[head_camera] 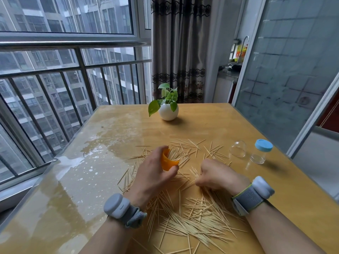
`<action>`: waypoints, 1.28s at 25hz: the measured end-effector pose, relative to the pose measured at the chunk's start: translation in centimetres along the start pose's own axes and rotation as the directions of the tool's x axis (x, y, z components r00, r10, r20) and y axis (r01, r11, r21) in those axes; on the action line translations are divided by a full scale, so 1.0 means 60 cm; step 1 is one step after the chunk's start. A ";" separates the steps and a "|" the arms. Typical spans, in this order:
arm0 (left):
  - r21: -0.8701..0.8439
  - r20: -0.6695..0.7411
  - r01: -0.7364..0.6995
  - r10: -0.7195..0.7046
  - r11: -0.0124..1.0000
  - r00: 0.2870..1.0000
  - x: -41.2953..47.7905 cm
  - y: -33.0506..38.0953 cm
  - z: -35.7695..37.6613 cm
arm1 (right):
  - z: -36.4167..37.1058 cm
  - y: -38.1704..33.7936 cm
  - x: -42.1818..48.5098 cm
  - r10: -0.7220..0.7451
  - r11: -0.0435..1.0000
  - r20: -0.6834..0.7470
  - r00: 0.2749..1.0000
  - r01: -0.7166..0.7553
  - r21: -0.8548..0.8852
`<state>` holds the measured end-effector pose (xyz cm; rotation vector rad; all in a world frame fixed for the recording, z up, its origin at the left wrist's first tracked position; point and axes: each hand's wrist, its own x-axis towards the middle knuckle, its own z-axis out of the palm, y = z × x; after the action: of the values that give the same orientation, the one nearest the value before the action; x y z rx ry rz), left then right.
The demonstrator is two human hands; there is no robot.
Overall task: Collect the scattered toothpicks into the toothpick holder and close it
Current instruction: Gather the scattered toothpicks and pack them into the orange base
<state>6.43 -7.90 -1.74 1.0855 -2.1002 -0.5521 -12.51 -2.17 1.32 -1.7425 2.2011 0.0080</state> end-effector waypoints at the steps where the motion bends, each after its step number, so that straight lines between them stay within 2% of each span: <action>1: 0.004 0.002 -0.004 0.004 1.000 1.000 0.000 0.000 0.001 | -0.001 0.007 0.004 -0.003 0.999 0.016 1.000 0.002 0.046; 3: 0.002 0.011 -0.011 0.011 1.000 1.000 0.000 -0.001 0.002 | -0.009 0.023 0.006 -0.003 0.971 0.045 0.999 -0.008 0.240; 5: -0.004 0.031 -0.029 0.029 1.000 0.999 0.000 0.000 0.003 | -0.024 0.039 0.002 -0.014 0.873 -0.013 1.000 0.019 0.486; 8: -0.004 0.062 -0.070 0.070 0.998 0.996 -0.003 0.004 0.008 | -0.047 0.043 -0.005 0.013 0.568 -0.265 0.964 0.211 0.795; 10: -0.012 0.092 -0.095 0.096 0.995 0.991 -0.005 0.009 0.011 | -0.050 0.028 -0.005 0.066 0.352 -0.436 0.898 0.388 0.852; 12: -0.019 0.120 -0.121 0.122 0.992 0.985 -0.007 0.013 0.014 | -0.041 0.004 -0.008 0.100 0.259 -0.547 0.831 0.509 0.821; 14: -0.025 0.128 -0.135 0.137 0.991 0.982 -0.008 0.014 0.015 | -0.021 -0.018 -0.011 0.061 0.318 -0.607 0.793 0.561 0.765; 17: -0.037 0.101 -0.136 0.139 0.990 0.985 -0.007 0.013 0.014 | 0.010 -0.031 -0.004 -0.055 0.539 -0.641 0.766 0.563 0.626; 19: -0.052 0.068 -0.125 0.129 0.991 0.989 -0.006 0.011 0.011 | 0.015 -0.030 0.001 -0.106 0.635 -0.654 0.749 0.557 0.535; 23: -0.058 0.033 -0.112 0.114 0.992 0.993 -0.003 0.010 0.003 | 0.005 -0.017 0.005 -0.108 0.634 -0.657 0.746 0.561 0.533; 25: -0.073 0.001 -0.093 0.094 0.993 0.996 0.003 0.006 -0.010 | 0.001 -0.009 0.011 -0.054 0.640 -0.628 0.776 0.510 0.575; 27: -0.078 -0.025 -0.060 0.058 0.995 0.998 0.012 -0.008 -0.033 | 0.003 -0.007 0.020 -0.064 0.716 -0.501 0.863 0.390 0.579; 29: -0.053 -0.047 -0.021 0.019 0.998 0.999 0.017 -0.034 -0.062 | 0.012 -0.021 0.031 -0.221 0.843 -0.314 0.924 0.342 0.415; 30: -0.040 -0.058 0.004 -0.006 0.999 0.998 0.018 -0.049 -0.075 | 0.016 -0.034 0.038 -0.320 0.878 -0.229 0.919 0.378 0.294; 32: -0.022 -0.091 0.062 -0.064 0.998 0.994 0.016 -0.077 -0.094 | 0.018 -0.073 0.051 -0.488 0.866 -0.078 0.869 0.493 0.083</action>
<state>12.69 -11.57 -0.56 1.1484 -1.9833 -0.5408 -8.70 -5.93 0.38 -2.2123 1.6912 -0.2704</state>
